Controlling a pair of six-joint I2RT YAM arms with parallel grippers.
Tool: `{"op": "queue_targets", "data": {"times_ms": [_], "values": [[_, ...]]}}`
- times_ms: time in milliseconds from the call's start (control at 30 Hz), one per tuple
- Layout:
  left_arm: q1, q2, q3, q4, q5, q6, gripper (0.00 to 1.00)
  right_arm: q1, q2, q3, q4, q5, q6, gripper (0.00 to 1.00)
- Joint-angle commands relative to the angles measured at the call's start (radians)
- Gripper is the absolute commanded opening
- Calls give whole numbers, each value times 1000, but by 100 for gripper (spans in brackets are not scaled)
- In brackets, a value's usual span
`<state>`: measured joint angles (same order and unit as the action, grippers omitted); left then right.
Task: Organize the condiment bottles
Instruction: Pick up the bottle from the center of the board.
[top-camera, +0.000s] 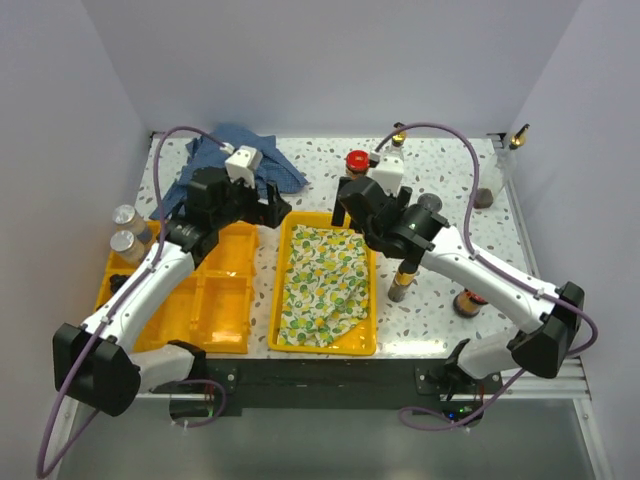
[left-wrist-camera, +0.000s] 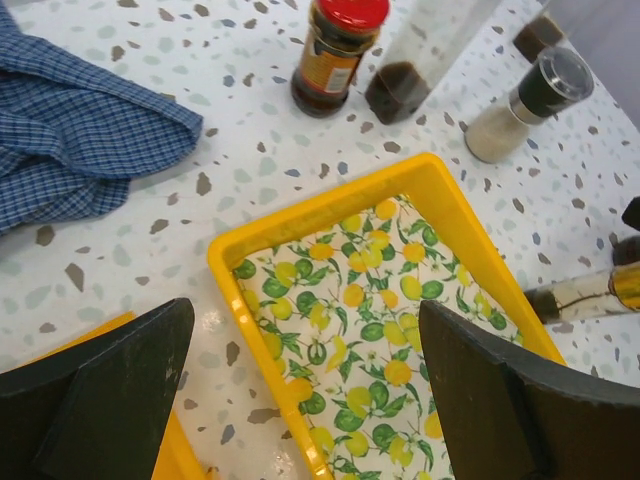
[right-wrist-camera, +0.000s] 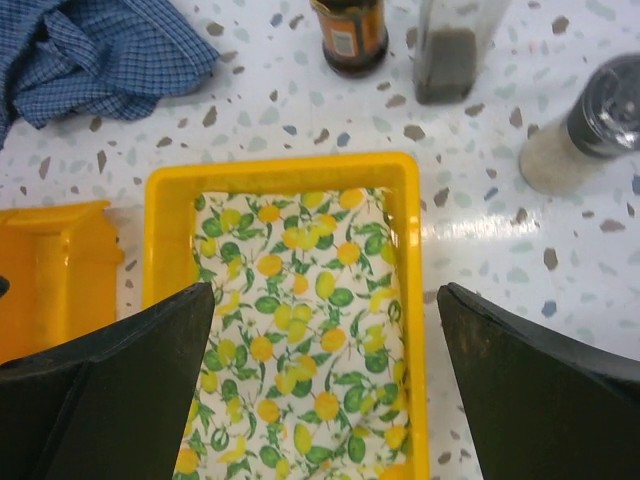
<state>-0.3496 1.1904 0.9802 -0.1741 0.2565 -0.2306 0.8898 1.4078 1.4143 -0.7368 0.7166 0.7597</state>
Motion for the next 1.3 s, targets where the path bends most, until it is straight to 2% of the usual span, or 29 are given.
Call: {"op": "queue_targets", "data": {"times_ms": [0, 167, 233, 333, 533, 667, 800, 1067, 1200, 1267], "values": [[-61, -18, -14, 56, 7, 63, 100, 0, -172, -66, -216, 57, 251, 99], [-72, -46, -46, 90, 12, 39, 100, 0, -303, -140, -378, 121, 323, 96], [-75, -49, -51, 90, -25, 40, 100, -2, -342, -156, -471, 136, 362, 95], [-75, -49, -48, 81, -77, 40, 100, 0, -394, -198, -515, 112, 363, 92], [-75, -67, -49, 78, -103, 37, 100, -2, -440, -298, -458, 21, 290, 89], [-75, -78, -58, 90, -111, 34, 100, -2, -466, -362, -287, -74, 86, 86], [-77, -74, -60, 84, -118, 34, 99, -2, -475, -394, -167, -132, 12, 84], [-77, -64, -52, 76, -106, 11, 98, -2, -444, -388, -190, -132, -31, 84], [-94, -31, -43, 94, 125, 60, 98, -2, -457, -348, -225, -121, -74, 84], [-121, -11, -15, 93, 139, 51, 97, -2, -464, -284, -248, -114, -118, 84]]}}
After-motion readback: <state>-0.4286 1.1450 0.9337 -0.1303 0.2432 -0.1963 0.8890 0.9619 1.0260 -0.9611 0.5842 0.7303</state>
